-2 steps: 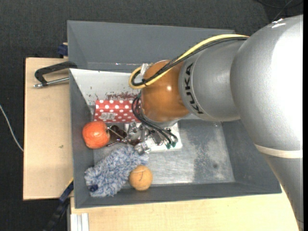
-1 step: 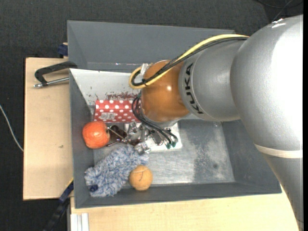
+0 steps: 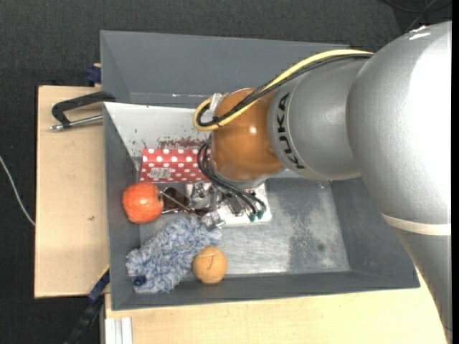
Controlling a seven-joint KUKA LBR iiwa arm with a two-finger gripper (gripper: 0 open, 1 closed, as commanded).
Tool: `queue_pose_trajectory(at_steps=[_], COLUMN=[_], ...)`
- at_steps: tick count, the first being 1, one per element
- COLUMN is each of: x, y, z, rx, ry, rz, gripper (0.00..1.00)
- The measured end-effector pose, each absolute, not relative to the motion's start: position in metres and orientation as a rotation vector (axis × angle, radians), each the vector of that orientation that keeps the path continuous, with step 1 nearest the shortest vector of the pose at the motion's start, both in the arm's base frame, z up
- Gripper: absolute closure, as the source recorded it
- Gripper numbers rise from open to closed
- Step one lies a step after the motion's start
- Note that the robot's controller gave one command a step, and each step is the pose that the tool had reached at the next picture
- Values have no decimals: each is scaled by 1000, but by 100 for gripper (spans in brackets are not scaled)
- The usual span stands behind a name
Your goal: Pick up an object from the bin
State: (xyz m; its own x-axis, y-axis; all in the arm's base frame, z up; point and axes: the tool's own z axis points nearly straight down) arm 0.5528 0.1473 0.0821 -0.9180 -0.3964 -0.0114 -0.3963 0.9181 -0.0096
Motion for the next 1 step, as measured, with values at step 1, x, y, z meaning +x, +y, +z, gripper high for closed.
queue_pose_trajectory(at_steps=[1], x=[552], y=[150], z=[159], rx=[-638], ry=[3075], rz=[1], gripper=[100])
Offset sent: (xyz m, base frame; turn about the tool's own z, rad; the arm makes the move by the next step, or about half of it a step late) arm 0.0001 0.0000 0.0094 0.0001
